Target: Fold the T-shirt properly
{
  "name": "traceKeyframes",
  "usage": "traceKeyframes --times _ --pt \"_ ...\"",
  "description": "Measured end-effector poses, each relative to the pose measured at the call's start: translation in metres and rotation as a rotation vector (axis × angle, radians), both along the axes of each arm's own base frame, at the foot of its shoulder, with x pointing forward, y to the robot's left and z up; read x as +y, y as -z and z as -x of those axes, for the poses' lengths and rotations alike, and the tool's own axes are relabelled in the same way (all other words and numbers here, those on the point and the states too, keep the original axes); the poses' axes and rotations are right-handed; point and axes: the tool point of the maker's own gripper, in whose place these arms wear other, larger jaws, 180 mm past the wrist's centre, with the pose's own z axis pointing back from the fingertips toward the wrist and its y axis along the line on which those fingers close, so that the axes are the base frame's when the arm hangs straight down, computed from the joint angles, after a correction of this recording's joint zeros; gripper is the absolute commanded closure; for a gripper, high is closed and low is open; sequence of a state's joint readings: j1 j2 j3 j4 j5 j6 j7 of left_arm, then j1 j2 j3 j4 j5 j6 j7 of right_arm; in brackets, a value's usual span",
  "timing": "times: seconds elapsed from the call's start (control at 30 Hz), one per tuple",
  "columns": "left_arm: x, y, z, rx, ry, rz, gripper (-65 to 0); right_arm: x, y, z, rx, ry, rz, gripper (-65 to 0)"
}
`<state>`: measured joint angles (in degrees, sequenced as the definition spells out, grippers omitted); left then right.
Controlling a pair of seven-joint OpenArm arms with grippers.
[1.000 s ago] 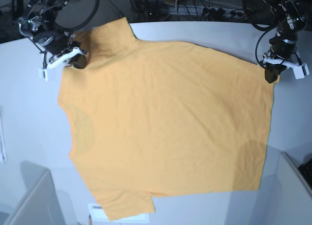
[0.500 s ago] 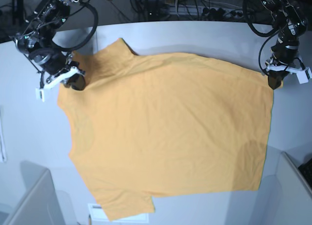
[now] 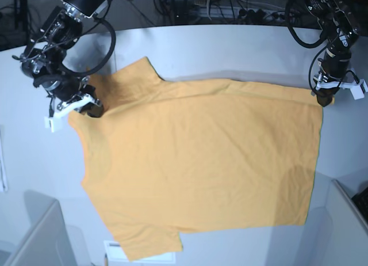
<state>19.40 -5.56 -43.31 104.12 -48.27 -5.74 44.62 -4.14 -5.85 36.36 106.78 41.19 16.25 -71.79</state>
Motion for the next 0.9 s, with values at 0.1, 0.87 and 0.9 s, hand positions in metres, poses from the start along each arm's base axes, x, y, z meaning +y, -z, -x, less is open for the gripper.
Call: traceKeyframes --times 0.1,0.87,0.9 --pt "0.002 0.009 0.003 0.022 -0.012 0.014 0.0 0.001 0.000 -0.008 -0.004 0.000 -0.013 0.0" --pt "0.025 0.025 -0.027 -0.007 -0.112 0.079 0.0 0.017 0.008 -0.077 0.022 0.010 -0.146 0.0" --pt "0.027 0.027 -0.027 -0.006 -0.116 0.082 0.0 0.016 0.010 -0.078 0.031 0.006 -0.146 0.0"
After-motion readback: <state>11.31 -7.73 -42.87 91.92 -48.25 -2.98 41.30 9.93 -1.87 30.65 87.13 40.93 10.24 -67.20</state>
